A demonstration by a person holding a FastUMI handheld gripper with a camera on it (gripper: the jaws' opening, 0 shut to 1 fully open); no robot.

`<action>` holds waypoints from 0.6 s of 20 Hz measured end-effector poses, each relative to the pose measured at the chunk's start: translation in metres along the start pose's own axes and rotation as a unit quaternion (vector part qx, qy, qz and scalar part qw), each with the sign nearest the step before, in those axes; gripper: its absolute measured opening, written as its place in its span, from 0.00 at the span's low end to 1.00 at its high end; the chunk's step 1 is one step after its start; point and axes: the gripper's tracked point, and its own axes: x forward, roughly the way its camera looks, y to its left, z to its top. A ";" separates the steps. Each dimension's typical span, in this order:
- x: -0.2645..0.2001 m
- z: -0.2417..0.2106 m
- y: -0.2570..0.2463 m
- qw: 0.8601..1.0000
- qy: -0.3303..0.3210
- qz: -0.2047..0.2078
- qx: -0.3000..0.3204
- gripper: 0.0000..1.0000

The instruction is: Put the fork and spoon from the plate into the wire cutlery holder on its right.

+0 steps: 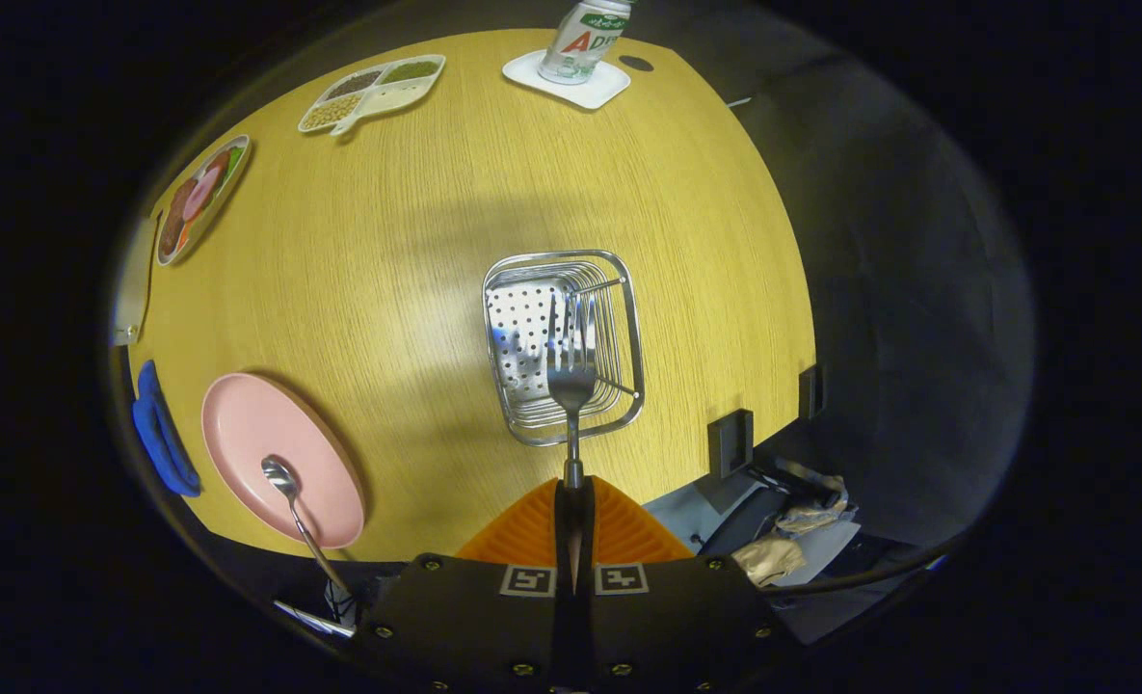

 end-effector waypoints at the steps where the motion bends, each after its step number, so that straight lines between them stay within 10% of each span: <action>1: 0.001 0.001 0.002 1.000 0.006 0.004 -0.005 0.00; 7: -0.002 0.008 -0.005 0.999 0.017 -0.012 -0.042 0.09; 10: -0.010 0.018 -0.003 0.999 -0.009 0.000 -0.031 0.37; 12: -0.015 0.021 0.000 0.999 -0.026 0.010 -0.023 0.38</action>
